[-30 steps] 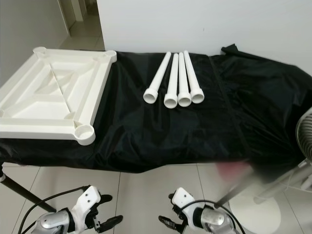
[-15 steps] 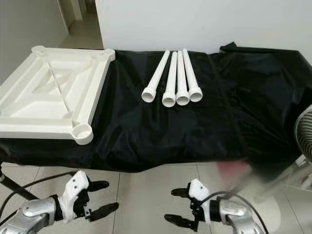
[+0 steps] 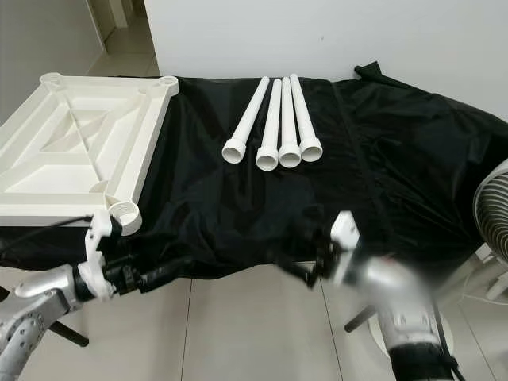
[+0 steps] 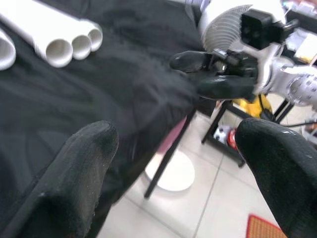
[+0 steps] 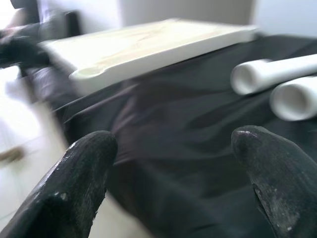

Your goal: Building children table

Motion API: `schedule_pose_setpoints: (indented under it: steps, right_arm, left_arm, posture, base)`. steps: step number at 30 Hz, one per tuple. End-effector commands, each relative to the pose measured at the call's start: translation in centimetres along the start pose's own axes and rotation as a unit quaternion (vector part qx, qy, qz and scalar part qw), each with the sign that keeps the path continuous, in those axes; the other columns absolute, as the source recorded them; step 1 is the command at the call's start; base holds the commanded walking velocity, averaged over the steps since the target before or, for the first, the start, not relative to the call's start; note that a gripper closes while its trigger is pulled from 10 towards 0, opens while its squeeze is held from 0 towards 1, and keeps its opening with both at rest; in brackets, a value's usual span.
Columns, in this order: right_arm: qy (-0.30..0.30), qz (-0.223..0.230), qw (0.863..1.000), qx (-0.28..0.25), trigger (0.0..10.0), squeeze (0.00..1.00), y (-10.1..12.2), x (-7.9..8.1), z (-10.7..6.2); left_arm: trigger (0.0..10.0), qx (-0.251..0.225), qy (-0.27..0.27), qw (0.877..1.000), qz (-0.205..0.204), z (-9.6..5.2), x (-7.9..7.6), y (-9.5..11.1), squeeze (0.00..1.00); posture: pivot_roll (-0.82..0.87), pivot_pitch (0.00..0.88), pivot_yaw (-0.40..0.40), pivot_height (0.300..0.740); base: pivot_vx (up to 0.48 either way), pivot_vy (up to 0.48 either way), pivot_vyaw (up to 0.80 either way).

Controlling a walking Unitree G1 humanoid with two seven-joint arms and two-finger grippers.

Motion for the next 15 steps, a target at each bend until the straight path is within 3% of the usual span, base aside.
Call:
schedule_pose_setpoints:
  steps: [1,2,4,10,11,15]
  right_arm:
    - [-0.061,0.013,0.998,-0.015,10.0,0.00,0.3,-0.2,0.7]
    - [-0.061,0.013,0.998,-0.015,10.0,0.00,0.3,-0.2,0.7]
    - [-0.130,0.024,0.991,-0.033,10.0,0.00,0.7,-0.6,1.6]
    - [-0.172,0.028,0.984,-0.044,10.0,0.00,0.9,-0.8,1.9]
    - [-0.226,0.035,0.972,-0.059,10.0,0.00,1.1,-0.9,2.1]
    - [-0.269,0.038,0.961,-0.054,10.0,0.00,1.0,-0.9,2.2]
  left_arm:
    - [10.0,-0.007,0.034,0.999,-0.015,0.4,0.3,-0.3,0.00]
    - [10.0,-0.007,0.034,0.999,-0.015,0.4,0.3,-0.3,0.00]
    - [10.0,-0.021,0.092,0.995,-0.022,1.1,1.3,-0.3,0.00]
    - [10.0,-0.034,0.135,0.990,-0.028,1.4,2.0,-0.1,0.00]
    - [10.0,-0.054,0.186,0.981,-0.015,1.8,2.6,0.4,0.00]
    - [10.0,-0.066,0.232,0.971,-0.005,2.3,3.0,0.5,0.00]
  posture:
    - [-0.01,0.000,0.025,0.740]
    - [-0.01,0.000,0.025,0.740]
    - [-0.01,0.000,0.028,0.740]
    - [-0.01,0.000,0.033,0.740]
    - [-0.01,0.000,0.034,0.740]
    - [-0.01,0.000,0.029,0.740]
  base:
    - [0.000,0.000,0.00]
    - [0.000,0.000,0.00]
    - [0.000,0.000,0.00]
    - [0.000,0.000,0.00]
    - [0.000,0.000,0.00]
    - [0.000,0.000,0.00]
Point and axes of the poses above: a point about 5 cm out from each wrist's last joint towards the gripper, its own z axis pointing out of the wrist towards the gripper, its own y axis along the axis of the wrist's last joint, x = y × z, the point moved 1 cm from there along z, pointing out of the wrist towards the gripper, and after that the axes turned 2 degrees about -z, right-handed, at the moved point
